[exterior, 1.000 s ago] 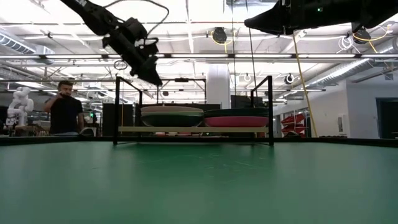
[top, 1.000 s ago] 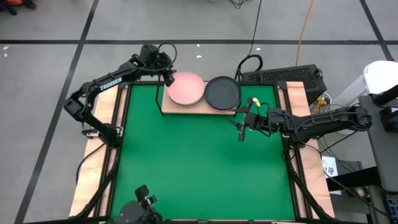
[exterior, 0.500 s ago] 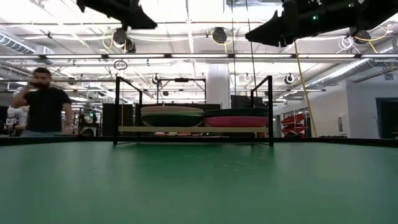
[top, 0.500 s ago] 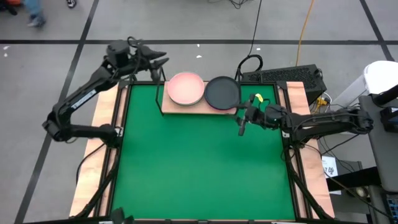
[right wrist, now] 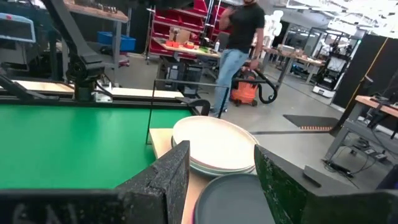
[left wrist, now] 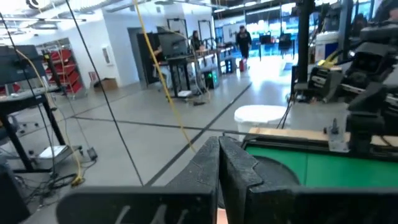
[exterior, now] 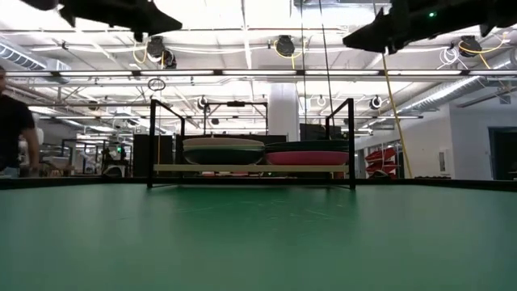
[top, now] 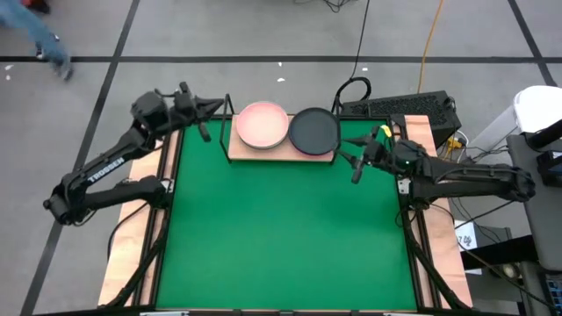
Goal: Place and stack plates onto a shelf
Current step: Return to Home Position
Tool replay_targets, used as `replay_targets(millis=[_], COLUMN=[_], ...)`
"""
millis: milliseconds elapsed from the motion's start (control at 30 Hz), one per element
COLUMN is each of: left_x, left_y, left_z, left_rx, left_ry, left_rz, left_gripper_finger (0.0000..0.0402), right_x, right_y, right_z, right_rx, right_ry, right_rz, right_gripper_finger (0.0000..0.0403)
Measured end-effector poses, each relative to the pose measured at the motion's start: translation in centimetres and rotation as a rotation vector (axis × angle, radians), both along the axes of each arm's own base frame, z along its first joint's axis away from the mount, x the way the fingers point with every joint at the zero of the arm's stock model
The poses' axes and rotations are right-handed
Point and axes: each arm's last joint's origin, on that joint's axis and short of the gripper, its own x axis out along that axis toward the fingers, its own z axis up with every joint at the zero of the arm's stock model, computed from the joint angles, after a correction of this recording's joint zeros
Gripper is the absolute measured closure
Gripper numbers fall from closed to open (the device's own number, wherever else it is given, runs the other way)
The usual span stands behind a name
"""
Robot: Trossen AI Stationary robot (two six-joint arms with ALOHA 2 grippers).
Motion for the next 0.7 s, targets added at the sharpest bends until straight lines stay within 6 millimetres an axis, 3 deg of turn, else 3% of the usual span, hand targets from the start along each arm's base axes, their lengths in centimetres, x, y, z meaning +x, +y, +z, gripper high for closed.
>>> replay_targets(millis=[500,700], left_x=[-2.8,-3.2], left_y=[-2.8,-3.3], left_z=[-5.3,-6.9], left_rx=[-0.071,-0.104], left_ry=[-0.093,-0.100], left_rz=[-0.012,-0.018], left_gripper_finger=[0.0397,0.0398], right_x=[-4.2,-5.1], right_y=[0.8,1.2], right_z=[1.1,1.3], right_rx=[-0.023,0.000], right_ry=[-0.034,-0.063], right_rz=[0.003,0.082], right_gripper_finger=[0.0246,0.0287])
